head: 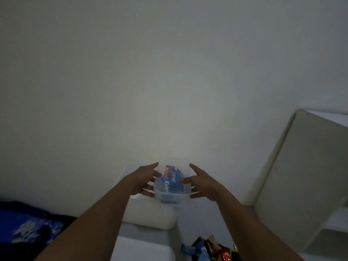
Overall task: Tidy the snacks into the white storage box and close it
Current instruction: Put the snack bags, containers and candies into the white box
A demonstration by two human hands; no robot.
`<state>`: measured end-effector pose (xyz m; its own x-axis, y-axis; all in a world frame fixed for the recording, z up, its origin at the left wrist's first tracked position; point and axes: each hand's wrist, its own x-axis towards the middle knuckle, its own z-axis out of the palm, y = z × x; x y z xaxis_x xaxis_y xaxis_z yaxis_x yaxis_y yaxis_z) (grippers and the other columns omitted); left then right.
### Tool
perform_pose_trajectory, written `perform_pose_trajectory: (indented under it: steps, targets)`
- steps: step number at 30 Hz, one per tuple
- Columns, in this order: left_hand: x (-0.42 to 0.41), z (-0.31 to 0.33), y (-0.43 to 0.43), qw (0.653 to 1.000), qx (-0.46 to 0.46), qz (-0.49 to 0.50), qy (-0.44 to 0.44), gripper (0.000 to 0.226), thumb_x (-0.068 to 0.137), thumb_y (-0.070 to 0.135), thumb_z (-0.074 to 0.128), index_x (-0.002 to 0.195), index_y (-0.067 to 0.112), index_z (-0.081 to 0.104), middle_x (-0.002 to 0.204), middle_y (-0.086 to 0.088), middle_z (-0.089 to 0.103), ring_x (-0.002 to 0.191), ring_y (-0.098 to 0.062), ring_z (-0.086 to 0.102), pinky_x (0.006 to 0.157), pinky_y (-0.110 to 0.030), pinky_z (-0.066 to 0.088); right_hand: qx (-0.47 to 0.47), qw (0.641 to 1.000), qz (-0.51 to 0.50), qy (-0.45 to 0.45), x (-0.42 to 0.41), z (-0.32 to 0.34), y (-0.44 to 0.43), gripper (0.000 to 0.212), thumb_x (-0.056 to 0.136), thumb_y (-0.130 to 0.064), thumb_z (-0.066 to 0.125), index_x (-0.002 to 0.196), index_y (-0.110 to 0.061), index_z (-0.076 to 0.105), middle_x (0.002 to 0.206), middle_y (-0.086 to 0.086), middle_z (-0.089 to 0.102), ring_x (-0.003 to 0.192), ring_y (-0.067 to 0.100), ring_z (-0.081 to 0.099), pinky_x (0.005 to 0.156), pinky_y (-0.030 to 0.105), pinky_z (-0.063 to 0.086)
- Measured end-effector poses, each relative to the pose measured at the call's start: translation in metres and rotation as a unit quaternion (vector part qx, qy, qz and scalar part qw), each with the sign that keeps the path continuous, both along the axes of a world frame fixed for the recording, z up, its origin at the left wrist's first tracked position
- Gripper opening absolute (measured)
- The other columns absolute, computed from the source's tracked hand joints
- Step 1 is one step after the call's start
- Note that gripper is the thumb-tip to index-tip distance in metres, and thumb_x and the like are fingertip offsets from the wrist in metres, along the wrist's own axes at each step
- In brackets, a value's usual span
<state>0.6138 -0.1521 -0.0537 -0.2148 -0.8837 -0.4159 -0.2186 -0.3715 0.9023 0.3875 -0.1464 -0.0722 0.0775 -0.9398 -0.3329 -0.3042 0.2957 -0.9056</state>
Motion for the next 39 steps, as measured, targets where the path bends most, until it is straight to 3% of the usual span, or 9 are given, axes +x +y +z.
perform_pose_trajectory:
  steps: [6, 10, 14, 19, 25, 29, 32, 35, 39]
  targets:
    - [0.054, -0.011, -0.066, 1.0, 0.015, 0.014, -0.024, 0.062, 0.093, 0.013, 0.048, 0.148, 0.037, 0.034, 0.11, -0.011, 0.056, 0.081, -0.031, 0.062, 0.08, -0.048, 0.058, -0.009, 1.0, 0.006, 0.0, 0.061, -0.014, -0.061, 0.066, 0.089, -0.008, 0.066, 0.143, -0.032, 0.037, 0.125, 0.007, 0.059, 0.107, 0.03, 0.063, 0.07, 0.035, 0.059]
    - [0.079, -0.033, -0.101, 0.998, 0.041, 0.019, -0.038, 0.066, 0.092, 0.01, 0.047, 0.149, 0.039, 0.03, 0.116, -0.012, 0.055, 0.098, -0.035, 0.061, 0.087, -0.051, 0.056, 0.013, 1.0, -0.01, -0.002, 0.092, -0.042, -0.099, 0.08, 0.083, -0.012, 0.073, 0.147, -0.034, 0.03, 0.138, 0.011, 0.054, 0.113, 0.034, 0.061, 0.088, 0.047, 0.058]
    - [0.098, -0.06, -0.126, 0.997, 0.065, 0.008, -0.052, 0.069, 0.09, 0.008, 0.045, 0.15, 0.04, 0.029, 0.131, -0.015, 0.051, 0.101, -0.035, 0.06, 0.084, -0.047, 0.056, 0.045, 0.998, -0.043, -0.027, 0.114, -0.074, -0.118, 0.09, 0.076, -0.007, 0.079, 0.145, -0.037, 0.029, 0.131, 0.012, 0.057, 0.109, 0.035, 0.063, 0.085, 0.048, 0.059]
    - [0.108, -0.089, -0.145, 0.994, 0.092, 0.036, -0.046, 0.051, 0.1, 0.023, 0.04, 0.15, 0.029, 0.028, 0.106, -0.007, 0.054, 0.088, -0.028, 0.057, 0.086, -0.044, 0.051, 0.064, 0.996, -0.055, -0.021, 0.135, -0.105, -0.13, 0.089, 0.064, -0.017, 0.081, 0.135, -0.041, 0.033, 0.121, 0.01, 0.062, 0.104, 0.034, 0.065, 0.082, 0.05, 0.06]
    - [0.114, -0.128, -0.166, 0.991, 0.103, 0.046, -0.072, 0.06, 0.095, 0.016, 0.036, 0.15, 0.039, 0.027, 0.141, -0.013, 0.045, 0.111, -0.037, 0.054, 0.09, -0.049, 0.051, 0.116, 0.991, -0.064, 0.009, 0.154, -0.123, -0.138, 0.083, 0.072, -0.009, 0.076, 0.133, -0.041, 0.031, 0.115, 0.009, 0.063, 0.092, 0.03, 0.067, 0.056, 0.03, 0.056]
    - [0.113, -0.18, -0.194, 0.992, 0.081, 0.047, -0.085, 0.065, 0.088, 0.016, 0.041, 0.151, 0.028, 0.032, 0.148, -0.016, 0.043, 0.12, -0.037, 0.054, 0.099, -0.04, 0.05, 0.133, 0.988, -0.08, 0.022, 0.159, -0.14, -0.146, 0.093, 0.063, -0.006, 0.079, 0.136, -0.04, 0.032, 0.118, 0.006, 0.061, 0.1, 0.031, 0.066, 0.074, 0.045, 0.062]
    - [0.107, -0.159, -0.181, 0.992, 0.063, 0.032, -0.104, 0.063, 0.095, -0.001, 0.036, 0.153, 0.019, 0.025, 0.151, -0.017, 0.037, 0.118, -0.03, 0.054, 0.085, -0.026, 0.048, 0.135, 0.987, -0.082, 0.034, 0.16, -0.149, -0.149, 0.092, 0.062, -0.006, 0.08, 0.136, -0.037, 0.033, 0.119, 0.007, 0.06, 0.099, 0.031, 0.066, 0.076, 0.047, 0.062]
    - [0.102, -0.155, -0.176, 0.993, 0.061, 0.032, -0.096, 0.056, 0.098, 0.001, 0.039, 0.151, 0.015, 0.029, 0.147, -0.017, 0.043, 0.118, -0.024, 0.057, 0.089, -0.028, 0.052, 0.144, 0.986, -0.074, 0.039, 0.157, -0.159, -0.152, 0.089, 0.069, -0.004, 0.075, 0.137, -0.038, 0.03, 0.121, 0.007, 0.059, 0.099, 0.03, 0.065, 0.078, 0.046, 0.061]
    - [0.096, -0.158, -0.175, 0.995, 0.048, 0.02, -0.085, 0.058, 0.097, -0.008, 0.035, 0.152, 0.007, 0.023, 0.142, -0.017, 0.046, 0.073, -0.005, 0.057, 0.05, -0.007, 0.04, 0.16, 0.983, -0.067, 0.054, 0.155, -0.169, -0.155, 0.097, 0.071, -0.003, 0.075, 0.144, -0.037, 0.021, 0.127, 0.007, 0.055, 0.102, 0.029, 0.064, 0.069, 0.037, 0.062]
